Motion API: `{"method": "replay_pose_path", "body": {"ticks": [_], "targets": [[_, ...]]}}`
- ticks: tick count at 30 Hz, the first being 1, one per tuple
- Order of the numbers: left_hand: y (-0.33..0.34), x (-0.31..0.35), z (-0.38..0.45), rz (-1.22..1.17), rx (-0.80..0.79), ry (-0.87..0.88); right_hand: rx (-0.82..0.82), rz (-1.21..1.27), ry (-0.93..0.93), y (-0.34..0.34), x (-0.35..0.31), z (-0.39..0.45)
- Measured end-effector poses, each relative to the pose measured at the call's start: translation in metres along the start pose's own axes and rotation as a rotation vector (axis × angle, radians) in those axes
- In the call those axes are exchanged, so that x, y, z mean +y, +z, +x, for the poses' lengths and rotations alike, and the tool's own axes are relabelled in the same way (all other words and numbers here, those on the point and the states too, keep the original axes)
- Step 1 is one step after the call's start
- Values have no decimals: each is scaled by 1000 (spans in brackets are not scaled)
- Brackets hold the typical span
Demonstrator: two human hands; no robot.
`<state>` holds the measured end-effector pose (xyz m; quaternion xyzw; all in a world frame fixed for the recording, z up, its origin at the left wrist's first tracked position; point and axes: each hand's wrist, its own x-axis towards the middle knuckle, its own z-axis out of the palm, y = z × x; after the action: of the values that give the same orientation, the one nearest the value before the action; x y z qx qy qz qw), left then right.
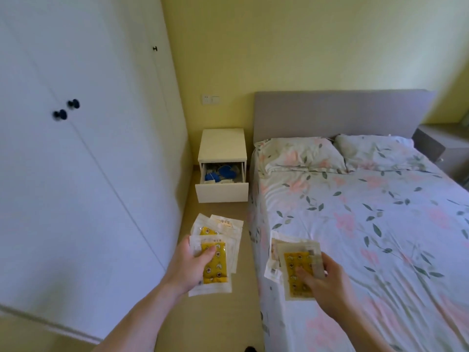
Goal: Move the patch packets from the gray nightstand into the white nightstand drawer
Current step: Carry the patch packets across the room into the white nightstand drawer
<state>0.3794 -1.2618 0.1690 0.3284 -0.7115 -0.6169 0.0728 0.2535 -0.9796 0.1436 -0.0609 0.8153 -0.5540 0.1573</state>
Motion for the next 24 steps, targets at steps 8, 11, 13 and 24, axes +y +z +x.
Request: {"method": "replay_pose_path", "body": {"ticks": [8, 11, 13, 24], "targets": [[-6, 37, 132, -65, 76, -60, -93, -9, -13, 18, -47, 152], [-10, 41, 179, -91, 96, -83, -116, -17, -28, 32, -66, 199], [-13, 44, 211, -111, 97, -98, -136, -24, -16, 44, -76, 230], [-55, 57, 445, -209, 58, -180, -115, -37, 104, 154, -133, 435]]}}
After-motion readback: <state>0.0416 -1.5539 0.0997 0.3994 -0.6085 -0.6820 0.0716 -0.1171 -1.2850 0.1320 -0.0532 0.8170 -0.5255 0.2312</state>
